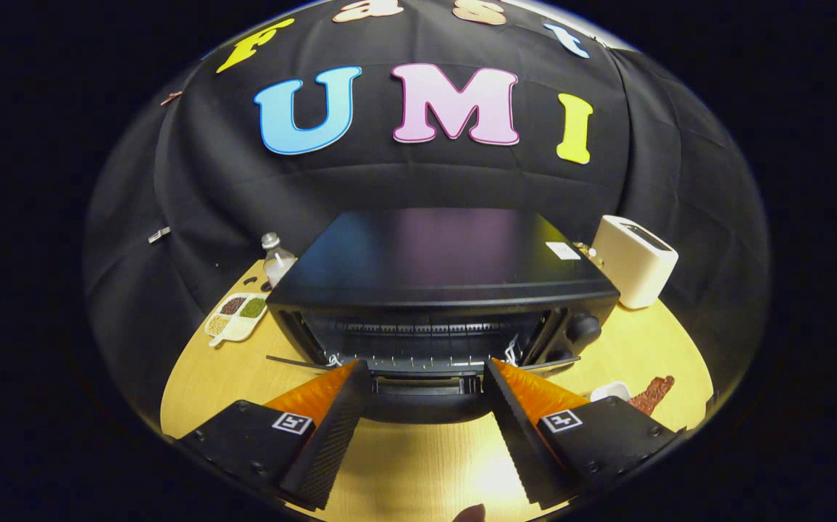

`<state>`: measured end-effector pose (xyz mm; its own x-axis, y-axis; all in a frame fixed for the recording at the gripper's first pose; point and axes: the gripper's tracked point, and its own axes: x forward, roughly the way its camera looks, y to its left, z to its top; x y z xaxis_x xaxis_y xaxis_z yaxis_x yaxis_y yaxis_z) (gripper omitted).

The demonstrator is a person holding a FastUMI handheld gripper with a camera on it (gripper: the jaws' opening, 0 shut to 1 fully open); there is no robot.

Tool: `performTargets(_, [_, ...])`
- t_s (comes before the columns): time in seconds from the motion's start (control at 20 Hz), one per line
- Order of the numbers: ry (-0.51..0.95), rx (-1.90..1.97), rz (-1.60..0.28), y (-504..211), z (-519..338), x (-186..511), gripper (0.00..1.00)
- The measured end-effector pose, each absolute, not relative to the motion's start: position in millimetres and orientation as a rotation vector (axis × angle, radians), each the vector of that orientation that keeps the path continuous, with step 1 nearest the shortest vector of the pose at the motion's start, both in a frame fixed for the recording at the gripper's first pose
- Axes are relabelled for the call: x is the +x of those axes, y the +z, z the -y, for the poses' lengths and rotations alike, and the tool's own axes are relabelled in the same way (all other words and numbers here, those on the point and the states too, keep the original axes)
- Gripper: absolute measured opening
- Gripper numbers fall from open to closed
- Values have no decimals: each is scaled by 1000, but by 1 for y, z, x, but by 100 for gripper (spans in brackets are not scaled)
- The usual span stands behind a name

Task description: Open the toaster oven, put the food inside, and close the toaster oven door.

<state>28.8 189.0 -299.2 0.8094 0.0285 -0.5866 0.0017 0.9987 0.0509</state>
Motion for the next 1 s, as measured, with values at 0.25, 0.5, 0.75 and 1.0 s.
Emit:
performTargets(0.25, [21,4,-723,-331,-190,-19,98])
performTargets(0.5, [30,19,-847,-374,-186,-55,98])
performTargets(0.75, [88,18,-865,-373,-181,-65,98])
performTargets(1.0, [206,69,-813,-327,-177,-69,98])
